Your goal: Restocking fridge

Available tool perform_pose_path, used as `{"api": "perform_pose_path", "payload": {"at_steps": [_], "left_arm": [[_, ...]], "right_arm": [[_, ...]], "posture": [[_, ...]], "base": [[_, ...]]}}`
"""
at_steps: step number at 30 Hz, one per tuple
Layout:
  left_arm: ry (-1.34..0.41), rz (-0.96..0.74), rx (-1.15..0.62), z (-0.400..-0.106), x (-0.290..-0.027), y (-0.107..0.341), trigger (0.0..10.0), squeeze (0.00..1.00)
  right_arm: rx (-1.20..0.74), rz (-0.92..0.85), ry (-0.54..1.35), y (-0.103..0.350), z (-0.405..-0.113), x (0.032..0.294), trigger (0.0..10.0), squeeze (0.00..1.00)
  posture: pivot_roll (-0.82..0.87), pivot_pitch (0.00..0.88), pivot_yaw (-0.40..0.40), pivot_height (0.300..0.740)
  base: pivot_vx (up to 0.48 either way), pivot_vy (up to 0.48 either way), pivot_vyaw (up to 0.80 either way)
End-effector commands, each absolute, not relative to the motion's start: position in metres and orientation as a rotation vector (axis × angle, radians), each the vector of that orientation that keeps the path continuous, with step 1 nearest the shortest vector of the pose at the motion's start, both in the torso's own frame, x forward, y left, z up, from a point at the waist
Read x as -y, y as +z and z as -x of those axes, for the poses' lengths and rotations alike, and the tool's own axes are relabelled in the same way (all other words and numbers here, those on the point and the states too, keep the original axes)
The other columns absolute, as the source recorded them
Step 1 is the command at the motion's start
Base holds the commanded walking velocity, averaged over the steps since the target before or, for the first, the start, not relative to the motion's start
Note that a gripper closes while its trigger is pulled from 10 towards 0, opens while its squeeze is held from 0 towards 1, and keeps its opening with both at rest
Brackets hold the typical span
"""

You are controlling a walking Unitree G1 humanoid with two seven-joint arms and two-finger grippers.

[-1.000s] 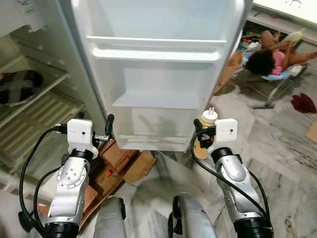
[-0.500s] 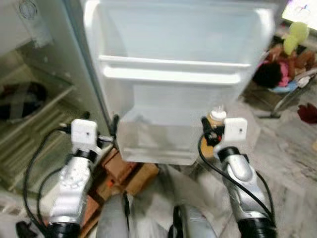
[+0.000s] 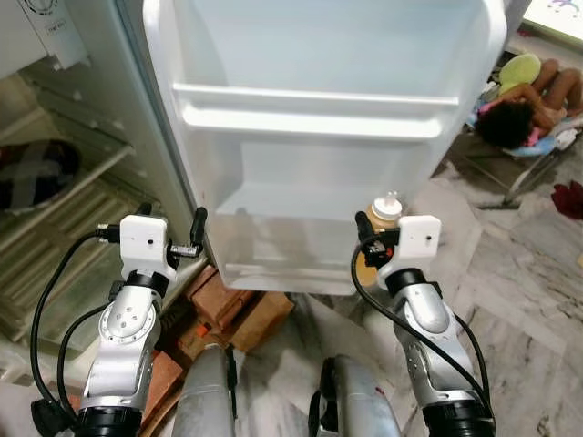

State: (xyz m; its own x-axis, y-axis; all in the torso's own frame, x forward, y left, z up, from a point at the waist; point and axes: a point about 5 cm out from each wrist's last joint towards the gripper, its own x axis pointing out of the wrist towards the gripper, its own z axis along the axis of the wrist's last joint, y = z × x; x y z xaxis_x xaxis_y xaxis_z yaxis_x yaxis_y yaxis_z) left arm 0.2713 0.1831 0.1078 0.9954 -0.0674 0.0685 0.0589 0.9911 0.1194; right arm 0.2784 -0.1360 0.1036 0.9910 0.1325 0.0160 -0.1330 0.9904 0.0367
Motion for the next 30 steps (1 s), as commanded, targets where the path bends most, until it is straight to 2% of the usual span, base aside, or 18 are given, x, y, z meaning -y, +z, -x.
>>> {"api": "perform_pose_path", "payload": {"at_steps": [1,2,8,23,30], "left_arm": [[-0.053,-0.131,0.048,-0.271,-0.186,0.105,10.0,0.00],[-0.044,-0.136,0.048,-0.272,-0.188,0.106,10.0,0.00],[-0.012,-0.147,0.042,-0.272,-0.191,0.105,10.0,0.00],[-0.012,-0.150,0.061,-0.272,-0.194,0.108,10.0,0.00],[-0.024,-0.155,0.068,-0.272,-0.193,0.109,10.0,0.00]], "right_arm": [[0.019,-0.039,0.117,0.104,-0.279,0.140,10.0,0.00],[0.018,-0.039,0.117,0.103,-0.281,0.140,10.0,0.00],[0.013,-0.036,0.128,0.102,-0.282,0.138,10.0,0.00],[0.012,0.010,0.209,0.102,-0.284,0.129,10.0,0.00],[0.042,0.040,0.217,0.105,-0.284,0.126,10.0,0.00]], "posture": [[0.02,0.155,-0.046,0.600],[0.02,0.157,-0.048,0.585],[0.02,0.165,-0.051,0.560],[0.02,0.166,-0.044,0.560],[0.02,0.165,-0.041,0.560]], "base": [[0.000,0.000,0.00],[0.000,0.000,0.00],[0.000,0.000,0.00],[0.000,0.000,0.00],[0.334,0.000,0.00]]}}
